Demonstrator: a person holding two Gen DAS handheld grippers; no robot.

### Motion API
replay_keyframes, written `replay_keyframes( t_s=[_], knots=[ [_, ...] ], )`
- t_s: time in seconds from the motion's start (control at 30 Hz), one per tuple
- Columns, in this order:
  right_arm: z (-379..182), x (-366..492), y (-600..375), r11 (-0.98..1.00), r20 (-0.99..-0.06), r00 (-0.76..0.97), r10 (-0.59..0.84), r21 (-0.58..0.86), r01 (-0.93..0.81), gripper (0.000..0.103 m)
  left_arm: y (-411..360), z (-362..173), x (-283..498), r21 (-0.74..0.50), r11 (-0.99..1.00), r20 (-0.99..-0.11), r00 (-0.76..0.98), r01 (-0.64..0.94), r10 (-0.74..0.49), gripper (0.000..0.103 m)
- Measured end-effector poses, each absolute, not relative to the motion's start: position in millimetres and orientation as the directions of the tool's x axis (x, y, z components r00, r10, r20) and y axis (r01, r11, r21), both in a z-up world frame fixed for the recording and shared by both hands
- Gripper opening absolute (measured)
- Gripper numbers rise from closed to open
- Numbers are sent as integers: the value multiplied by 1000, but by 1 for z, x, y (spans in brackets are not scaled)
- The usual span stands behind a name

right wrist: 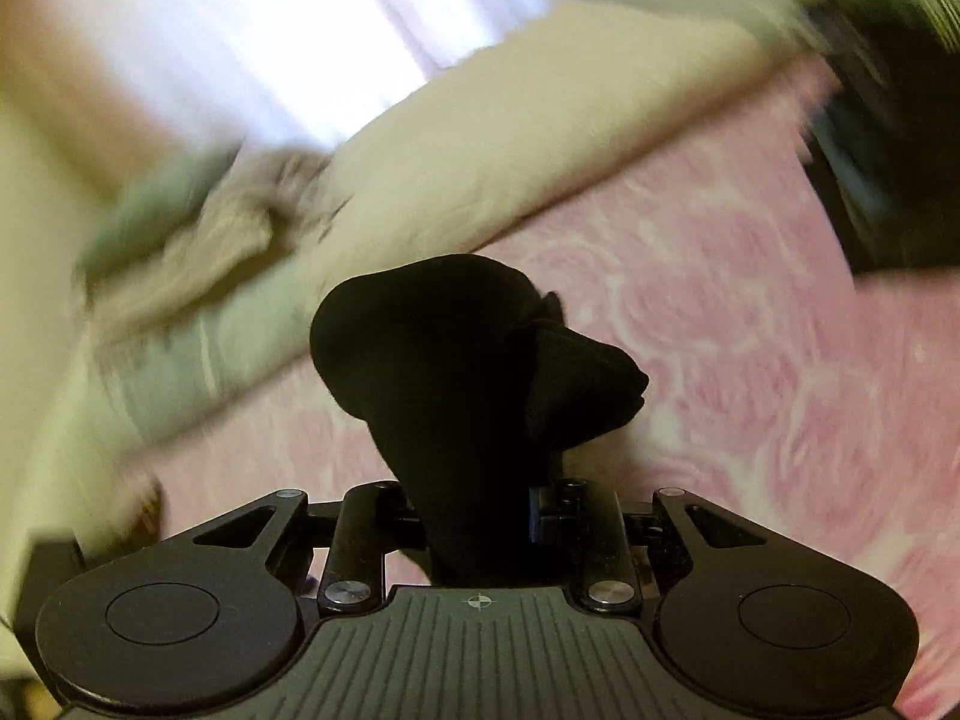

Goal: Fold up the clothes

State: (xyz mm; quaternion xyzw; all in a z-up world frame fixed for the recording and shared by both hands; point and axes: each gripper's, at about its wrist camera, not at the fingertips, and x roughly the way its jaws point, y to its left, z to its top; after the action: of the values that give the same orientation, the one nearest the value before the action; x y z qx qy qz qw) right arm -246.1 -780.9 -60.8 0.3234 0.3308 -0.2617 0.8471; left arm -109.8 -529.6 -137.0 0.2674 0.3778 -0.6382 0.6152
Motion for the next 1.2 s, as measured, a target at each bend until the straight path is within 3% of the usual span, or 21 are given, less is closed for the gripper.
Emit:
replay_keyframes(
  t_s=[0.1, 0.27, 0.4, 0.5, 0.57, 0.63, 0.77, 1.0, 1.2],
  knots=[
    [-43, -180, -690, 812, -761, 614, -210, 214, 543, 26, -464, -136, -69, -148, 150, -817, -35, 977, -576, 56],
    [-76, -66, -529, 960, -816, 576, -51, 118, 252, 26, -353, -143, -17, -124, 371, -846, 97, 920, -524, 56],
    [-155, 16, -433, 991, -876, 479, 59, 109, 77, 27, -264, -148, 25, -97, 534, -866, 193, 840, -461, 56],
    [-215, 52, -396, 993, -916, 391, 89, 114, 41, 34, -197, -152, 56, -73, 644, -879, 256, 761, -402, 56],
    [-229, 56, -388, 991, -925, 365, 104, 127, 41, 57, -158, -155, 74, -63, 704, -885, 286, 708, -366, 56],
    [-227, 45, -394, 982, -903, 395, 169, 187, 7, 80, -169, -164, 69, -110, 702, -885, 252, 704, -392, 56],
    [-200, 8, -438, 949, -858, 456, 236, 304, 80, 80, -190, -182, 59, -205, 694, -878, 183, 690, -442, 56],
    [-203, -81, -600, 783, -860, 507, 50, 349, 515, 81, -242, -215, 54, -324, 697, -859, 109, 640, -499, 61],
    [-228, -104, -682, 668, -872, 489, 10, 370, 646, 81, -265, -249, 60, -368, 786, -882, 81, 497, -464, 59]
  ],
)
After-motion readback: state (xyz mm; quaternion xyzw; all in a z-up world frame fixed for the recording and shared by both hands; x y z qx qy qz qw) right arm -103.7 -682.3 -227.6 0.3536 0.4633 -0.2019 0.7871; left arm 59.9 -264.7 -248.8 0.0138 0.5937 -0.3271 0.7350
